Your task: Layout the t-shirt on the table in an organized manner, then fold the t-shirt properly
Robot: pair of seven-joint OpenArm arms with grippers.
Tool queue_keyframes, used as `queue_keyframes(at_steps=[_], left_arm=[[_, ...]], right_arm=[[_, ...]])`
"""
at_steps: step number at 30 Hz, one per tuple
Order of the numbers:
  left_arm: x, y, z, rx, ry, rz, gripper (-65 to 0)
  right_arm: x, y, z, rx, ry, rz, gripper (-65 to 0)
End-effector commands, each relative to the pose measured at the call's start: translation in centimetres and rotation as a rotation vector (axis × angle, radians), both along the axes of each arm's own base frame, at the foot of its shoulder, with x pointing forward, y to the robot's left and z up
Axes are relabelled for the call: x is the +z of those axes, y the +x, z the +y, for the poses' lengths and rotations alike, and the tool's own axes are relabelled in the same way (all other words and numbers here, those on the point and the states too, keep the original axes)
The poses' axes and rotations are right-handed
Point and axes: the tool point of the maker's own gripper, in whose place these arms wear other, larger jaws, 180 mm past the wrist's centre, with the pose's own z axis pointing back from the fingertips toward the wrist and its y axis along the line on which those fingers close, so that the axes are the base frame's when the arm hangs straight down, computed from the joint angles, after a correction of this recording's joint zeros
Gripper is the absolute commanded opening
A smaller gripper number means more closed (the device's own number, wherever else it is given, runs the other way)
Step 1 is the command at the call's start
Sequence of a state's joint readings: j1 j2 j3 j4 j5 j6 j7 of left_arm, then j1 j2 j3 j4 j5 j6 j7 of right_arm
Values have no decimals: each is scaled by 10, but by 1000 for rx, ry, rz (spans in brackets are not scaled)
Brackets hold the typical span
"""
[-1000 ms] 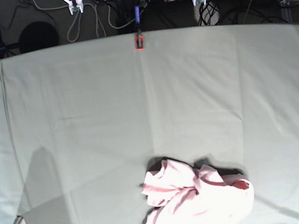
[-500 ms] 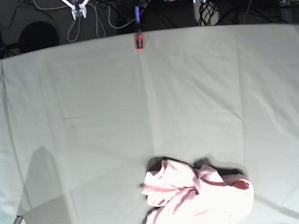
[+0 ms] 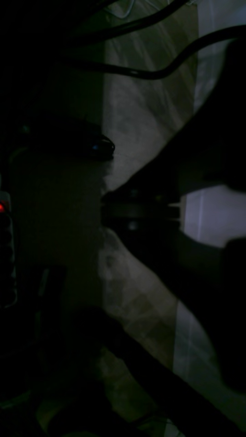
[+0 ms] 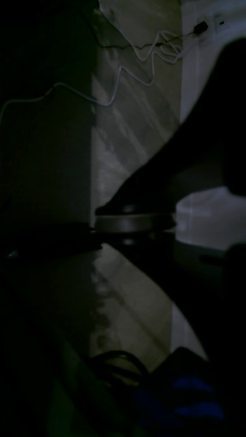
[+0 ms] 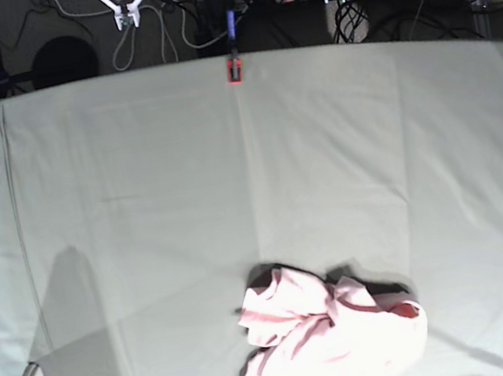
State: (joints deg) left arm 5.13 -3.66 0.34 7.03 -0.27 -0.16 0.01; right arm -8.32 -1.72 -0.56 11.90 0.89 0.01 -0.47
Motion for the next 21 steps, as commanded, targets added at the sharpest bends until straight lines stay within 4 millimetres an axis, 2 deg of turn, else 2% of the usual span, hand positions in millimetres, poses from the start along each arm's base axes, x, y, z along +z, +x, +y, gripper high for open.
queue_keyframes(at_steps=[1, 12, 18, 21], left_arm=[[0, -4, 3, -5, 8, 6, -650], [0, -4, 3, -5, 8, 6, -650], [1, -3, 14, -4, 25, 3, -650], [1, -3, 15, -4, 26, 3, -650]], right_arm=[[0, -2, 3, 4, 10, 4, -650], [0, -3, 4, 4, 11, 6, -650], [0, -3, 3, 4, 10, 1, -650], [1, -12, 2, 3, 9, 13, -650]])
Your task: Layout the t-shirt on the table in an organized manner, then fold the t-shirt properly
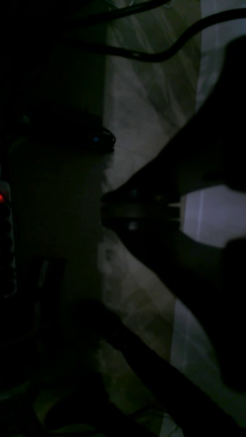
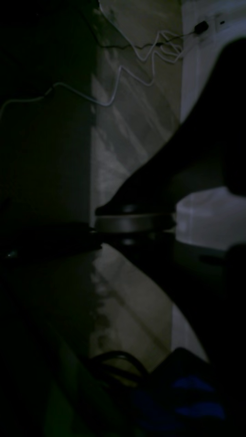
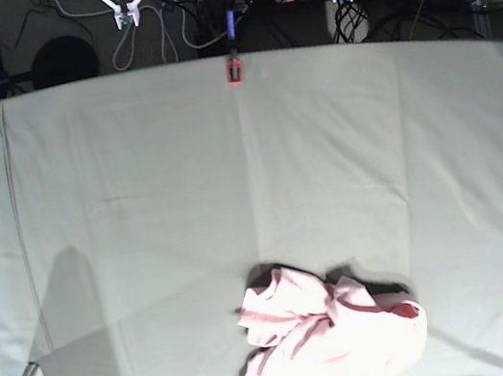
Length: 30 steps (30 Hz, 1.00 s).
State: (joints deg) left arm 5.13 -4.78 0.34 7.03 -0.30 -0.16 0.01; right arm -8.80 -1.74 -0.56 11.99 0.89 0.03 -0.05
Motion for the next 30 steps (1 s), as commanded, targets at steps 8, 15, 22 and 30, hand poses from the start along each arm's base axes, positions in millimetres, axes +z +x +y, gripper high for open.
queue_keyframes(at_steps=[8, 15, 22, 30], left_arm=[[0, -3, 1, -3, 4, 5, -650], [0, -11, 1, 0, 2, 12, -650], [1, -19, 2, 4, 4, 21, -650], [2, -18, 14, 4, 20, 21, -650]], right_arm=[[1, -10, 1, 0, 7, 15, -650], [1, -12, 1, 2, 7, 18, -650], [3, -30, 1, 4, 8, 46, -650], [3, -37, -6, 8, -2, 55, -650]])
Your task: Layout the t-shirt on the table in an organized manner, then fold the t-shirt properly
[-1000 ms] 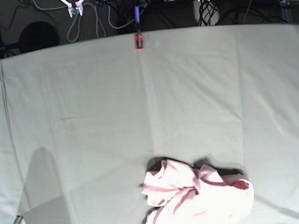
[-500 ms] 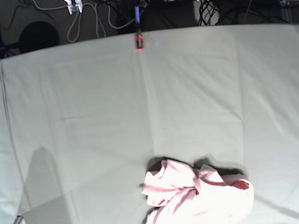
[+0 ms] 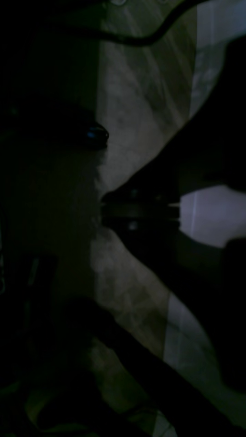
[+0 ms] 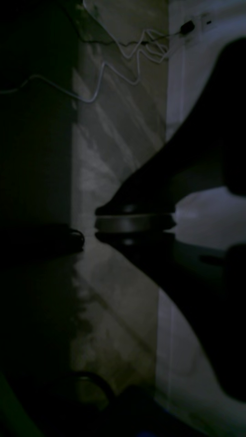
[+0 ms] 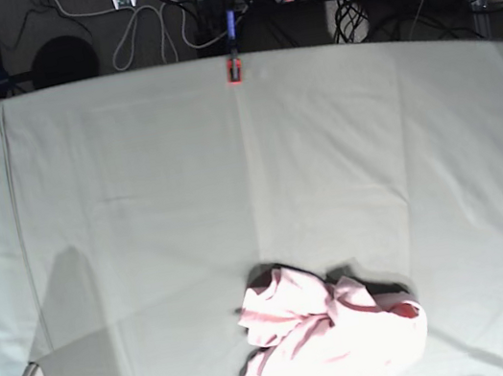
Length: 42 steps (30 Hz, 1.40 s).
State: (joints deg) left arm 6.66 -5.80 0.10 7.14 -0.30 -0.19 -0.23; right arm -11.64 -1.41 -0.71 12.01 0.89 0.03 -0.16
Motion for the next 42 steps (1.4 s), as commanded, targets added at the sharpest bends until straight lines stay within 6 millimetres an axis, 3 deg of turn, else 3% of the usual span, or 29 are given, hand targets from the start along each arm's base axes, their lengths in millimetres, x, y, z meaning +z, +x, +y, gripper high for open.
queue_keyframes(at_steps=[1, 10, 15, 18, 22, 28, 32, 39, 42], left_arm=[[0, -2, 2, 2, 3, 1, -650], [1, -2, 3, 1, 5, -4, -650], [16, 1, 19, 40, 12, -121, -650], [46, 14, 38, 93, 5, -258, -650], [97, 41, 43, 129, -54, -428, -650], [158, 74, 43, 111, -128, -581, -650], [196, 95, 50, 131, -150, -673, -650], [289, 137, 72, 187, -95, -939, -650], [319, 150, 76, 209, -70, -1034, -650]], right_arm=[[1, -4, -2, 3, 2, 4, -650], [0, -3, -4, 3, -1, 1, -650], [8, 3, -6, 3, -6, -74, -650], [25, 11, -13, 7, -19, -174, -650], [54, 27, -21, 13, -35, -295, -650], [105, 54, -30, 26, -53, -457, -650], [145, 79, -37, 41, -67, -577, -650], [230, 133, -45, 112, -82, -815, -650], [259, 160, -43, 123, -82, -914, -650]])
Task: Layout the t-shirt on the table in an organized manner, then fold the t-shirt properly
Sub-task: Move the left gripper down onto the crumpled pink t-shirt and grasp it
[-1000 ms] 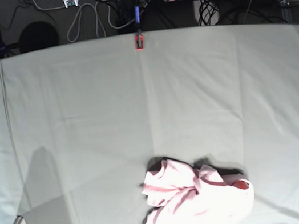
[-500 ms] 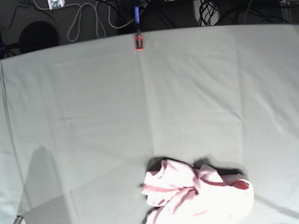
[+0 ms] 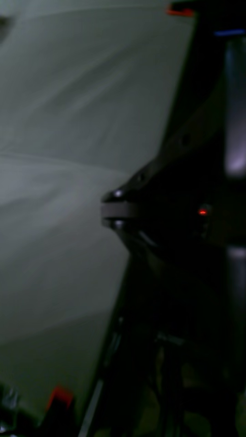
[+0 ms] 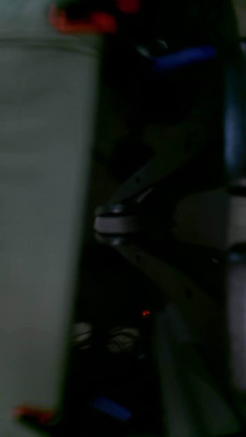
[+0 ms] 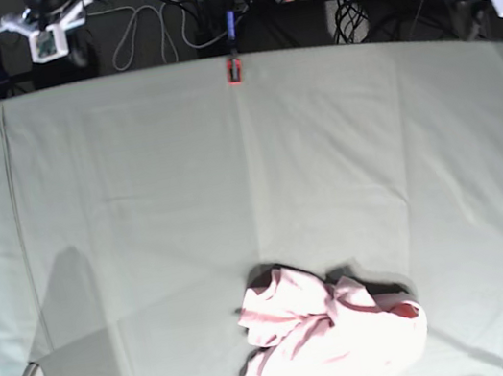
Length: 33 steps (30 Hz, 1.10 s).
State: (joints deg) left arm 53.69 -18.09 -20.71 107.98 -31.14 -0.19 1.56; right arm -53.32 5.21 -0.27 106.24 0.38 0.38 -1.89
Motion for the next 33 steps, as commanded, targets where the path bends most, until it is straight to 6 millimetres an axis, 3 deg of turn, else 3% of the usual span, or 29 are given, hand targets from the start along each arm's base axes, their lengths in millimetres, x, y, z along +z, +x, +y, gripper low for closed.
queue_keyframes(at_steps=[1, 7, 10, 15, 19, 23, 27, 30, 33], left_arm=[[14, 5, 2, 4, 16, -49, -650], [24, 34, -4, 9, -14, -88, -647], [22, 53, -14, -20, -47, -42, -596], [37, 109, -21, -46, -86, -62, -417], [64, 167, -21, -59, -108, -130, -409], [86, 225, -12, -40, -150, -191, -408], [78, 280, -14, -7, -258, -158, -370], [62, 313, -32, -24, -333, -104, -297], [48, 341, -66, -75, -366, -48, -212]], right_arm=[[14, 9, -2, 1, -4, -53, -650], [43, 61, -6, -8, -15, -172, -650], [50, 82, -7, -22, -18, -158, -650], [53, 113, -10, -39, -22, -129, -634], [52, 130, -11, -57, -18, -87, -519], [55, 139, -6, -96, 16, -89, -394], [53, 136, -10, -173, 49, -91, -328], [51, 133, -6, -189, 68, -83, -335], [47, 127, -6, -188, 65, -65, -335]])
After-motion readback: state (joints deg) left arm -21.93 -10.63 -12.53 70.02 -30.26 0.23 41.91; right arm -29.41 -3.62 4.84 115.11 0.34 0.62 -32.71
